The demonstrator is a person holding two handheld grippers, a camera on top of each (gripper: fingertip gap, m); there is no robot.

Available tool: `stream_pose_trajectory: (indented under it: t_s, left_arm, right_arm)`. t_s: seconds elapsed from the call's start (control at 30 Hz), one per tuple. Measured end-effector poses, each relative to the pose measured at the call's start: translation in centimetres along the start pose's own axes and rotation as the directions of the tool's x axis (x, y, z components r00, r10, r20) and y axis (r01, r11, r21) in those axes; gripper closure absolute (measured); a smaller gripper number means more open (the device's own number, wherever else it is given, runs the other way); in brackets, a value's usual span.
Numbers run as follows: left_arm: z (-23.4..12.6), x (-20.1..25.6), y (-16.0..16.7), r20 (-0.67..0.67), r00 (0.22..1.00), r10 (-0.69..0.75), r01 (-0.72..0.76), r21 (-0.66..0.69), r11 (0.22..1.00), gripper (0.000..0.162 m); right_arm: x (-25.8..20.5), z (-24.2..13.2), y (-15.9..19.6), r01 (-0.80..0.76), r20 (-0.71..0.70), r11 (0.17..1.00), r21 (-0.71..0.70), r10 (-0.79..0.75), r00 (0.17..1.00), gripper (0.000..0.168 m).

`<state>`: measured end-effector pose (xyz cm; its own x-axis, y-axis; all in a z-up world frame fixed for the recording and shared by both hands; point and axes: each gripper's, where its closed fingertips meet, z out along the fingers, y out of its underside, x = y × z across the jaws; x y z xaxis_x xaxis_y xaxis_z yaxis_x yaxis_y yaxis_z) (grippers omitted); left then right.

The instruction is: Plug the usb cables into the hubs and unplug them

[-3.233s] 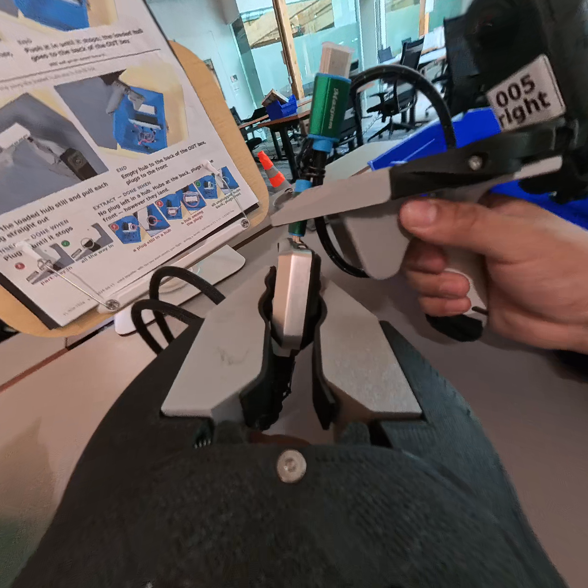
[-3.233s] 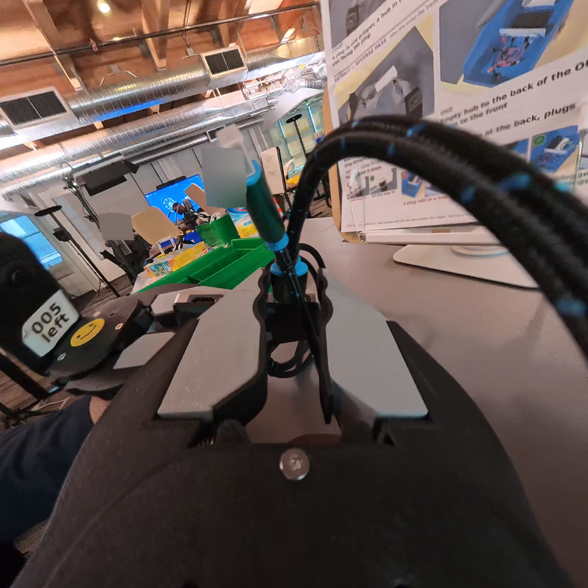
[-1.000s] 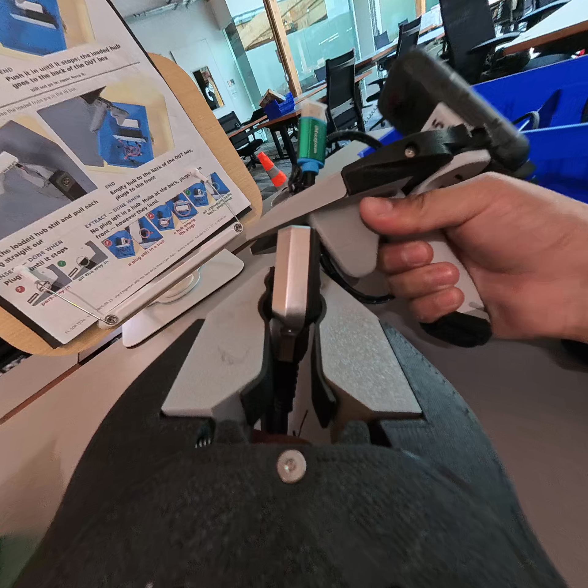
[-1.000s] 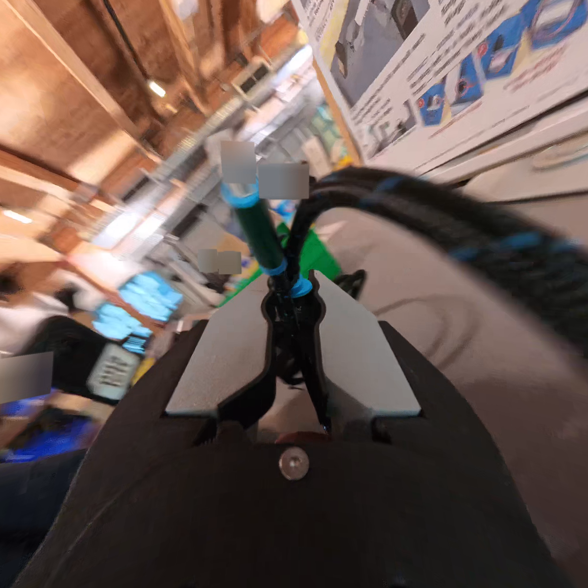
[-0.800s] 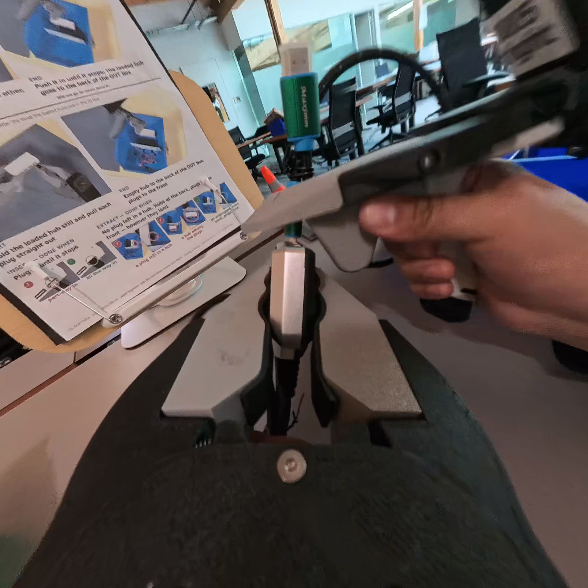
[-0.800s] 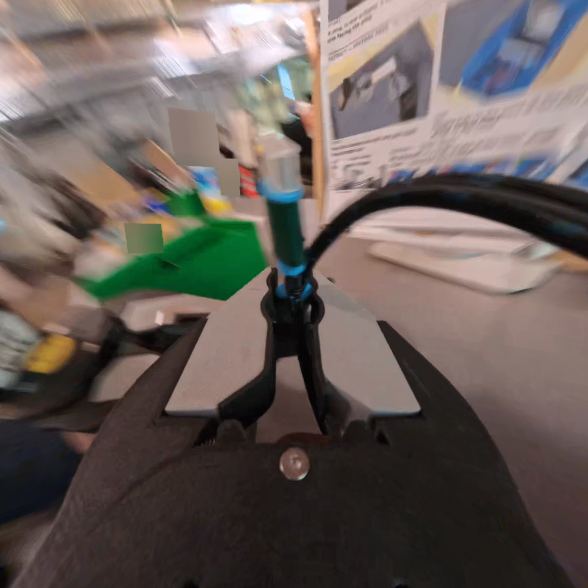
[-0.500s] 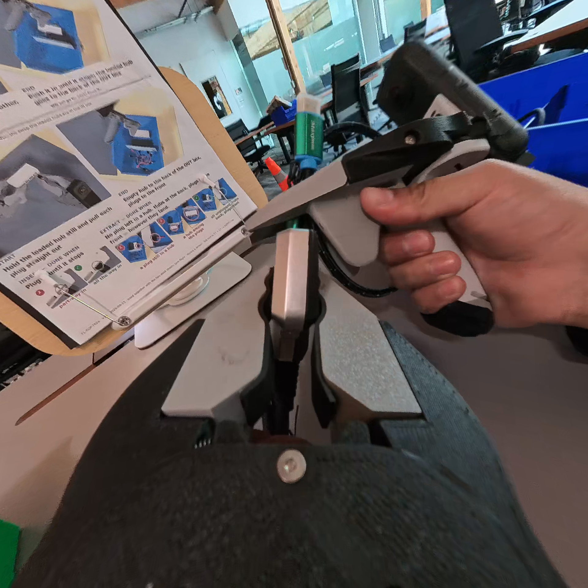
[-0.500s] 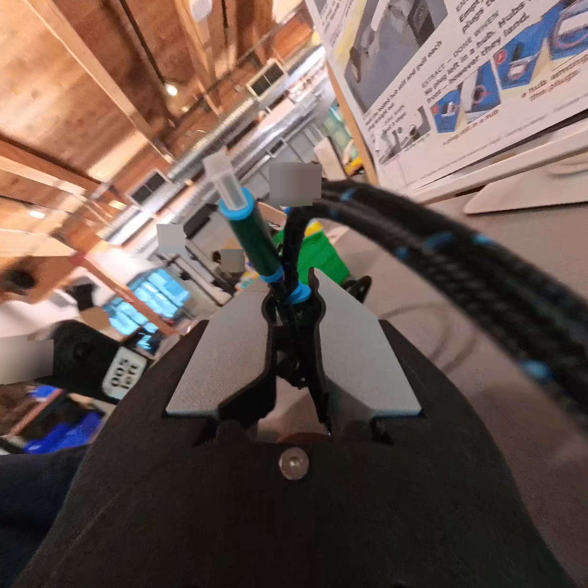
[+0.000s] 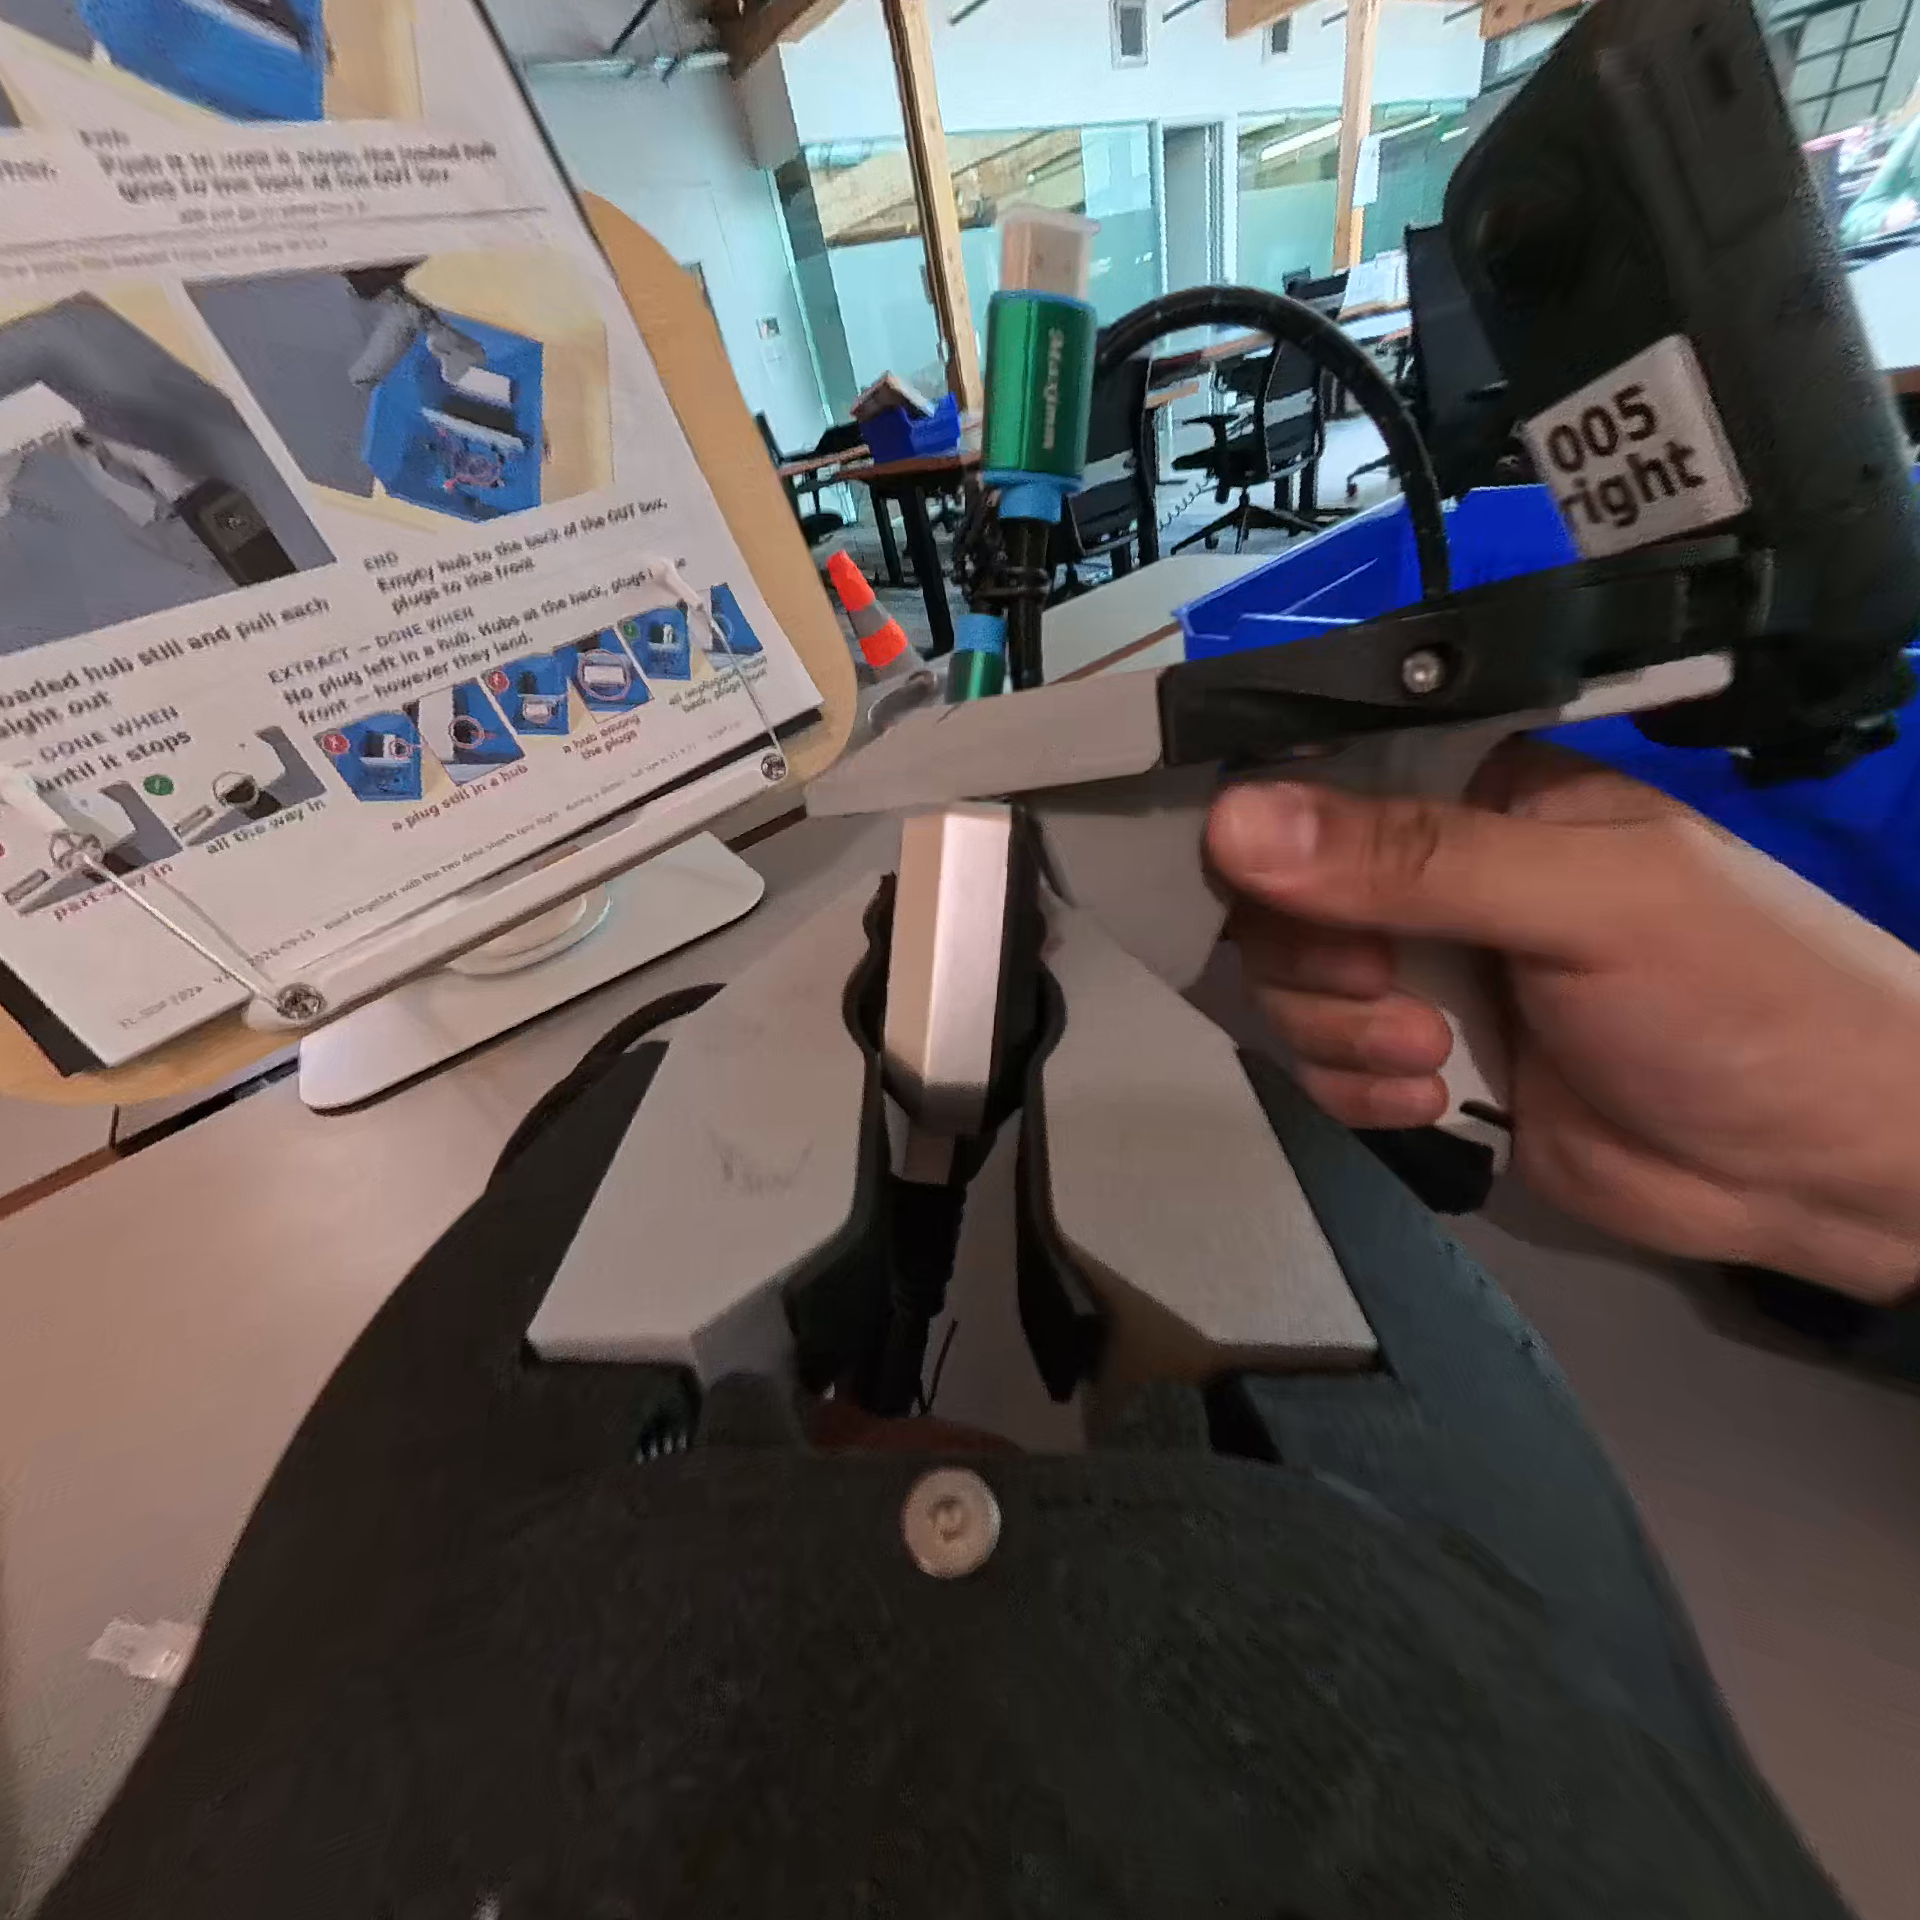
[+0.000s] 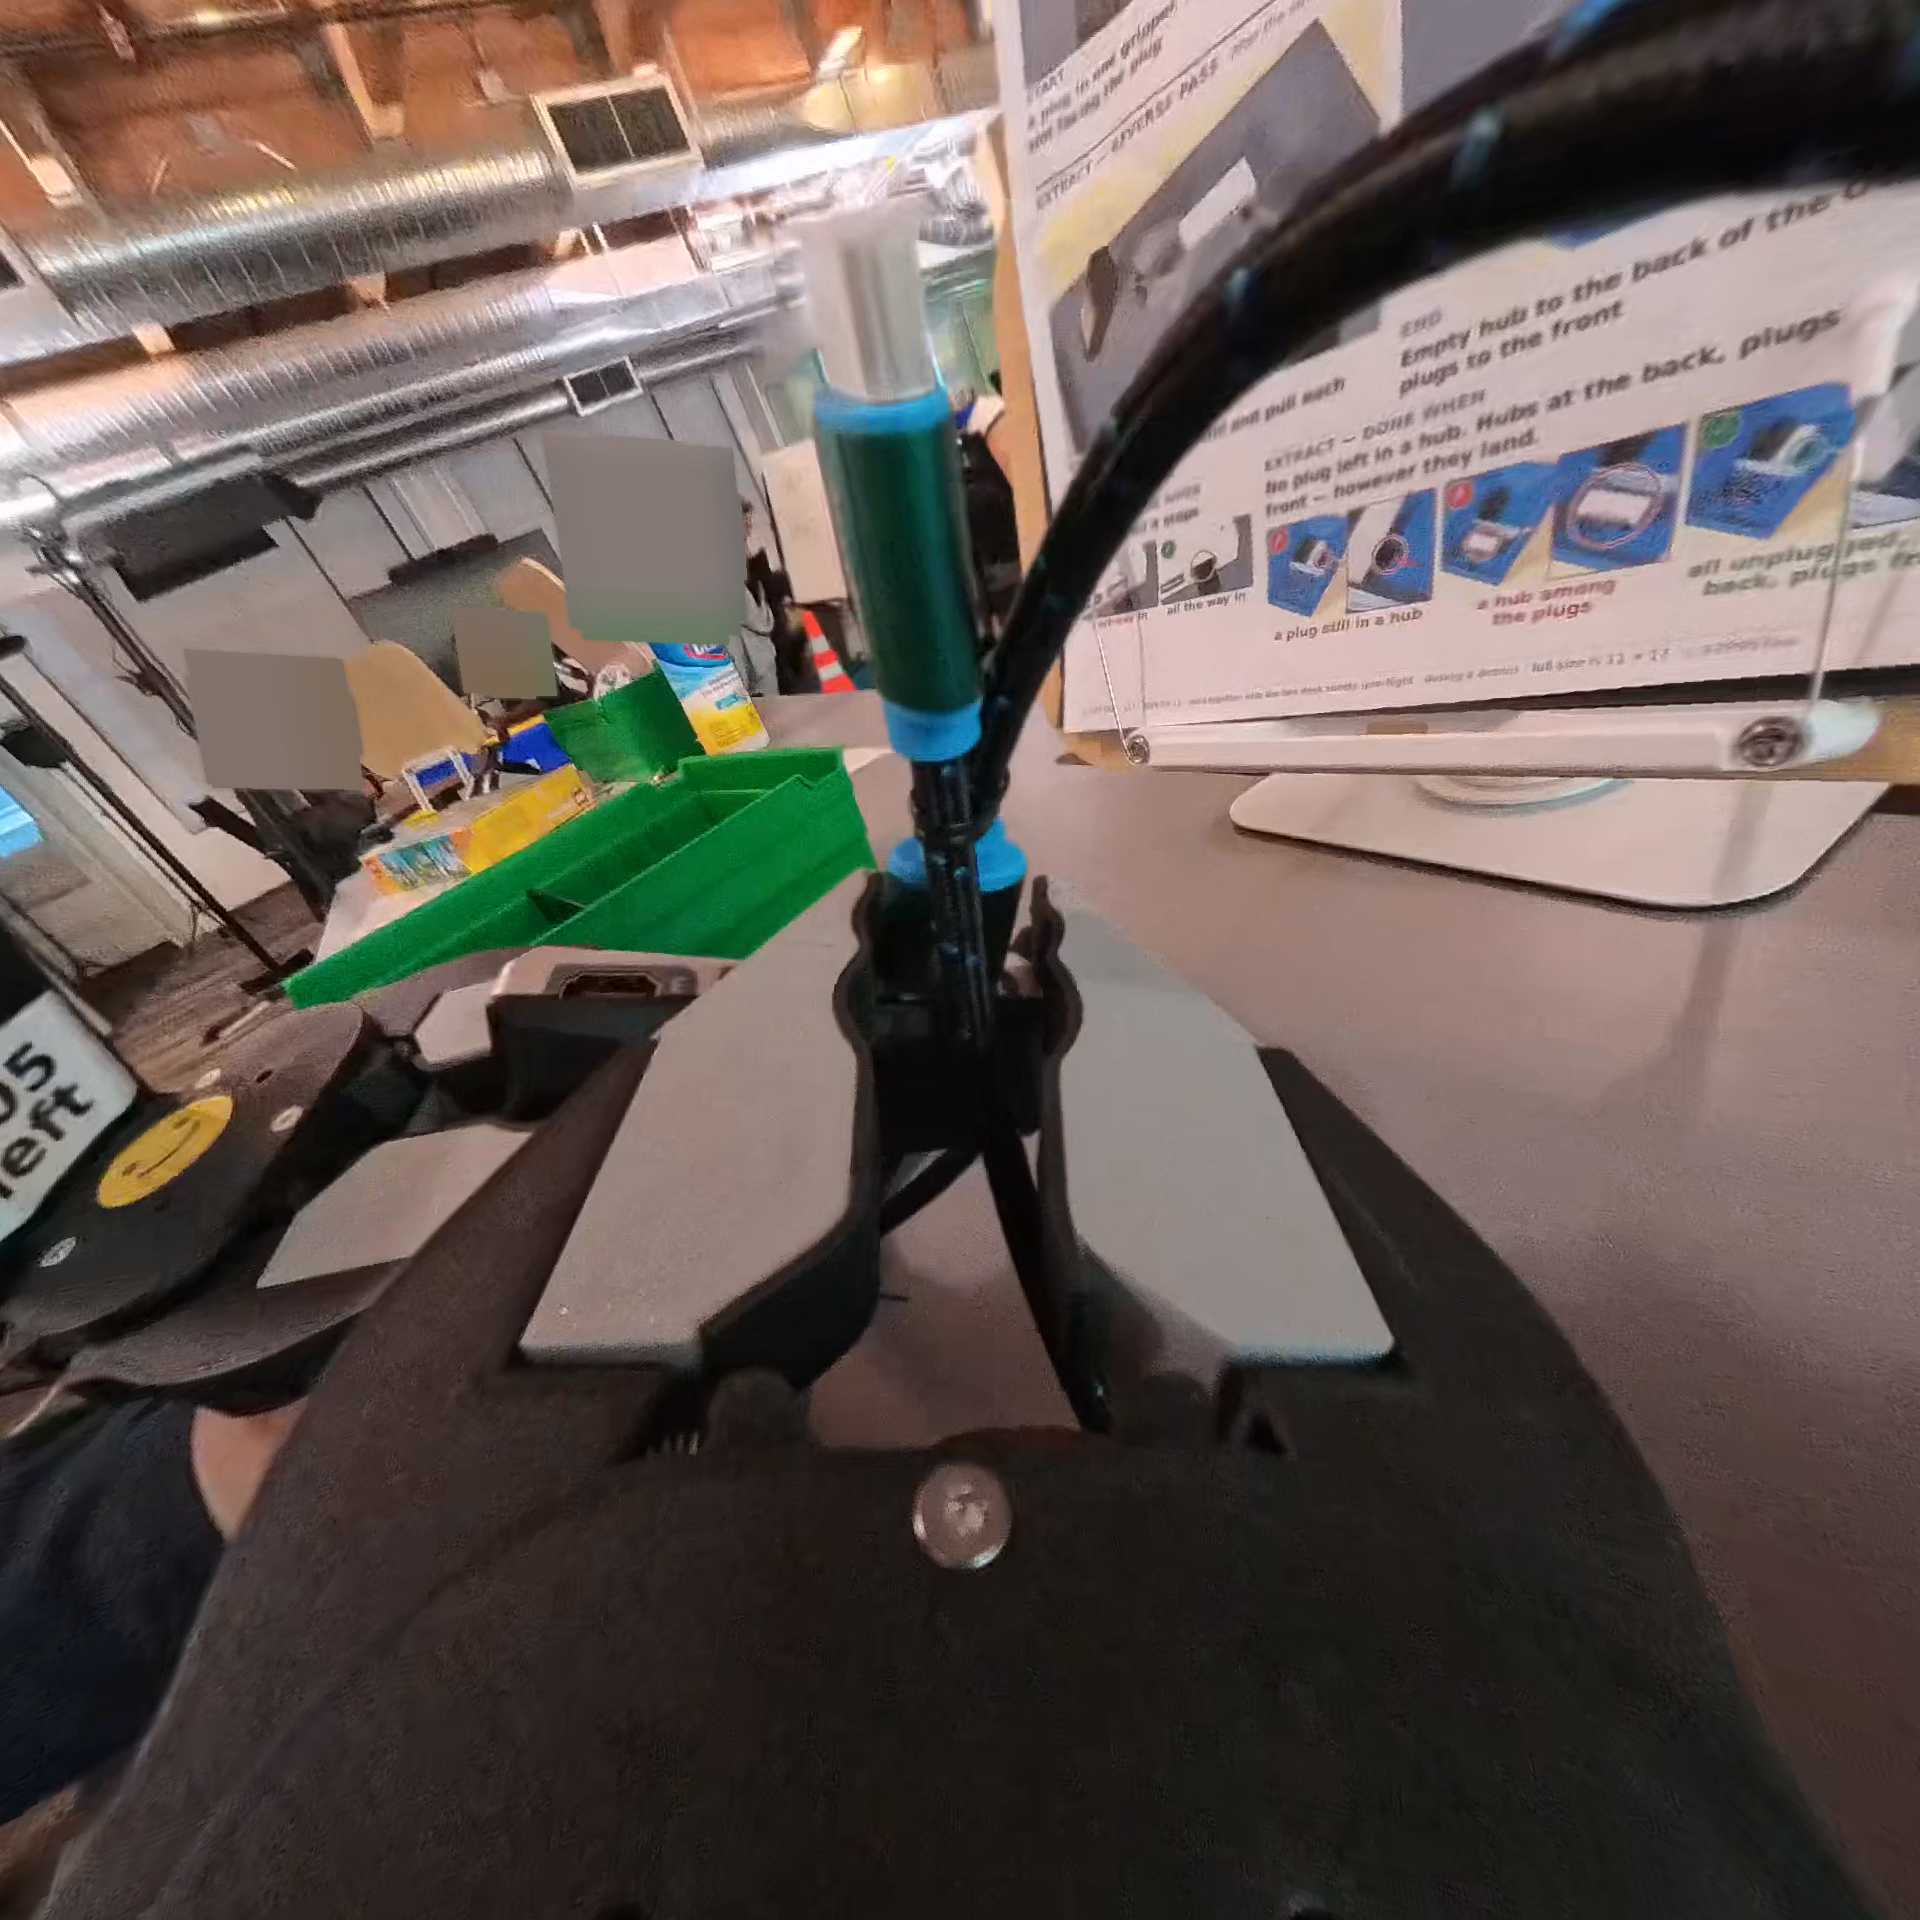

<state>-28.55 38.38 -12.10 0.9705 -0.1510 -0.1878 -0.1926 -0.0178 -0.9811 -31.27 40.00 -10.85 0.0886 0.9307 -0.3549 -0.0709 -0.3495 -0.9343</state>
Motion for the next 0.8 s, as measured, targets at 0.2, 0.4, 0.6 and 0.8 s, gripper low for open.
stream_pose_trajectory:
  t_s: [0.2,0.4,0.6,0.8]
  left_arm:
    - [-0.1,0.5,-0.2,-0.008,0.999,0.032,-0.032,-0.003,0.999,0.143]
    - [0.5,0.6,0.2,-0.003,1.0,-0.011,0.011,-0.014,1.0,0.142]
    - [0.5,0.6,0.5,-0.025,0.998,-0.055,0.054,-0.026,0.998,0.143]
    - [0.0,-0.7,1.3,0.033,0.999,0.025,-0.023,-0.059,0.998,0.143]
  right_arm:
    - [-0.7,-0.2,-0.2,-0.061,0.084,0.998,0.034,0.058,0.995,0.153]
    - [0.1,-0.2,-0.4,-0.129,0.057,0.99,0.051,0.126,0.99,0.154]
    - [-0.4,-0.4,-1.3,0.586,-0.276,0.797,-0.143,-0.601,0.75,0.153]
    - [-0.9,0.9,-0.3,0.32,-0.123,0.944,-0.081,-0.328,0.936,0.152]
